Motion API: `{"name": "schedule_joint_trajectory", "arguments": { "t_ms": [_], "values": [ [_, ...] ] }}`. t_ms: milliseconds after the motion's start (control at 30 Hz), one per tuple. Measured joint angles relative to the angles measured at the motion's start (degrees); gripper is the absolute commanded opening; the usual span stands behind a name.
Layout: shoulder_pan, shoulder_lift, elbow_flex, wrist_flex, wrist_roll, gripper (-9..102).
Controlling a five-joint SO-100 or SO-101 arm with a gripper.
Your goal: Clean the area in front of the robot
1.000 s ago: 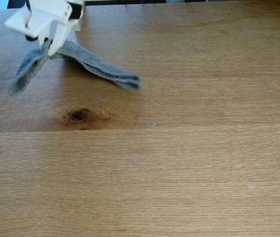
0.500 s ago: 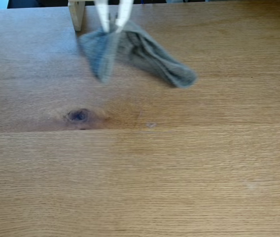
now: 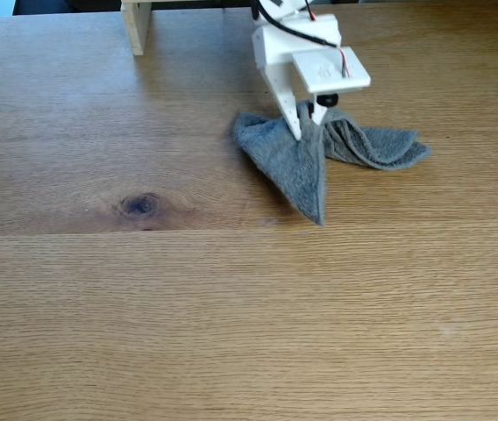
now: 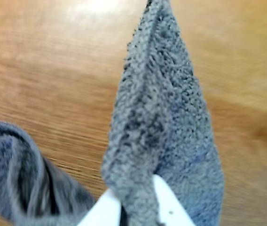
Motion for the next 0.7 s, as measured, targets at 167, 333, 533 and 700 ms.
{"name": "schedule_joint_trajectory", "arguments": {
  "t_ms": [167, 333, 533, 700],
  "values": [
    [-1.14, -10.9, -7.56, -3.43, 2.11, 0],
    [-1.23, -22.85, -16.52, -7.38, 1.32, 0],
    [-0.09, -35.33, -30.06, -10.55, -3.25, 0],
    [0.7, -43.42, -44.12, -10.02, -6.24, 0]
  ]
}}
